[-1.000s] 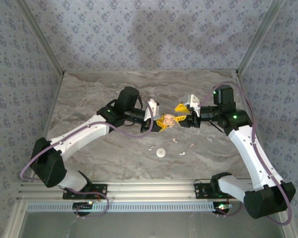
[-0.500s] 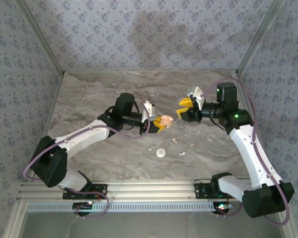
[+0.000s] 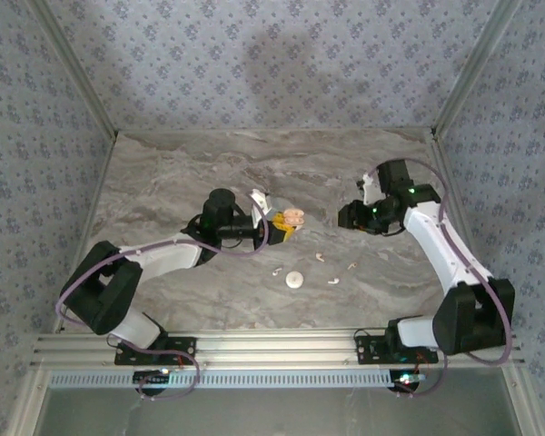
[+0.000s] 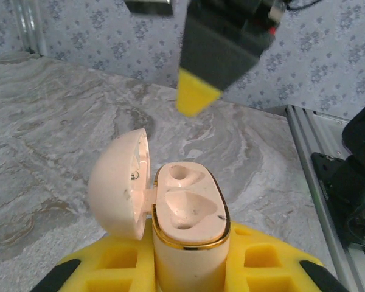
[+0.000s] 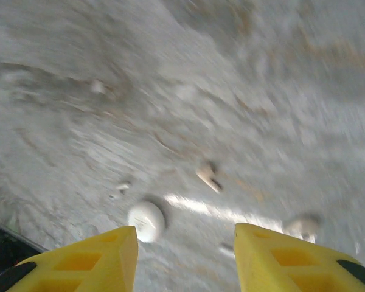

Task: Insert wireless bluetooth earbuds into charging case

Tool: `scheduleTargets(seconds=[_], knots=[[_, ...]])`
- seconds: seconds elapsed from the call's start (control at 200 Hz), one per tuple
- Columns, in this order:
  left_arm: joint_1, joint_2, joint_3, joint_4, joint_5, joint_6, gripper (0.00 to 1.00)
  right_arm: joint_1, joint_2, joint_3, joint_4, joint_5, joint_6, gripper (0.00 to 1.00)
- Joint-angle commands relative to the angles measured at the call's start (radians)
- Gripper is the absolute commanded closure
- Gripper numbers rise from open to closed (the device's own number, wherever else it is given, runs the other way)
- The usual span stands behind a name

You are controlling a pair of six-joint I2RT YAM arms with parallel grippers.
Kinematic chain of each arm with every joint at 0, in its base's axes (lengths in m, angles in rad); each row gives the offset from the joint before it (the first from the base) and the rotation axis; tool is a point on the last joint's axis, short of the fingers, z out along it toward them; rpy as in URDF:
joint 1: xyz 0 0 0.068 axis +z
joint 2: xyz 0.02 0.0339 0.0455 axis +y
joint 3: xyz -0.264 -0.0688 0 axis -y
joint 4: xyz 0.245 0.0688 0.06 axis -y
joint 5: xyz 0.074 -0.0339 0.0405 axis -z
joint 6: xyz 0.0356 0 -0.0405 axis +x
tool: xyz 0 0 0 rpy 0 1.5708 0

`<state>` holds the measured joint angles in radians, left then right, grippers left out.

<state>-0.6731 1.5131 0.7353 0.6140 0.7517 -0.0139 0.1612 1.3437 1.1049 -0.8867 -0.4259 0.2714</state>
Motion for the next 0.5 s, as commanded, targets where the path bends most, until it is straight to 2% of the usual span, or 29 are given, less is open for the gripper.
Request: scheduleTargets(seconds=[0.0, 0.085, 0.26, 0.495], knots=[[0.003, 0.005, -0.009, 0.107, -0.026, -0.037, 0.79, -0.008, 0.023, -0.053, -0.174, 0.128, 0.164, 0.52], [0.004, 0.001, -0.016, 0.109, -0.035, -0.036, 0.79, -0.009, 0.04, -0.109, -0.165, 0.162, 0.208, 0.52], [0.01, 0.002, -0.022, 0.103, -0.032, -0.035, 0.79, -0.016, 0.097, -0.2, -0.061, 0.155, 0.25, 0.54], [0.019, -0.014, -0.018, 0.059, -0.015, -0.007, 0.79, -0.037, 0.201, -0.174, 0.014, 0.193, 0.233, 0.58]])
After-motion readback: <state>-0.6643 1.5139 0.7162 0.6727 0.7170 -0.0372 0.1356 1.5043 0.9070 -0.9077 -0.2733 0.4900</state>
